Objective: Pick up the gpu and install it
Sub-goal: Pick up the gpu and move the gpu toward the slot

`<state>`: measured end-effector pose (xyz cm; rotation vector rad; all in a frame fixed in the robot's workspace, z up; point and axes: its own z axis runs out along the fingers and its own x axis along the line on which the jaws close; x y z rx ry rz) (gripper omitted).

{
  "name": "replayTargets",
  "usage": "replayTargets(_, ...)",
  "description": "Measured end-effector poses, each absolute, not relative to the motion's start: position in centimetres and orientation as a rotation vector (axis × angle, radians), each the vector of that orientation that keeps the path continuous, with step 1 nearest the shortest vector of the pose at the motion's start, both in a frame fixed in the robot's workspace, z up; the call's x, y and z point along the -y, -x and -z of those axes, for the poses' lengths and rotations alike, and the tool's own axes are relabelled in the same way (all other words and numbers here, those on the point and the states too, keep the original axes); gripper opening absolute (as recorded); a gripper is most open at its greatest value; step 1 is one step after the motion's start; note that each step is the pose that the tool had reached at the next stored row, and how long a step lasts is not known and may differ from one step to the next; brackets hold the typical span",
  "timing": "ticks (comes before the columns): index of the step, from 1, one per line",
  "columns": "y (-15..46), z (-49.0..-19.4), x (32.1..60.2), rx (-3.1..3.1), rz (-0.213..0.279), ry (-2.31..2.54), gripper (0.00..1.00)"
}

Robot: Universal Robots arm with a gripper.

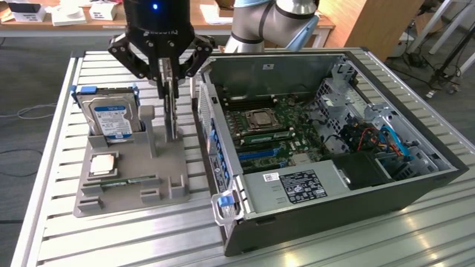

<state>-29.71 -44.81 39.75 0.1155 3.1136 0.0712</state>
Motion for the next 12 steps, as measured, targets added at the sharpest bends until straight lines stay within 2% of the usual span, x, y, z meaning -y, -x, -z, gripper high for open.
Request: replayTargets(12, 29.7, -45.2, 44.8, -3.114, -0.071, -0.116, 0.27)
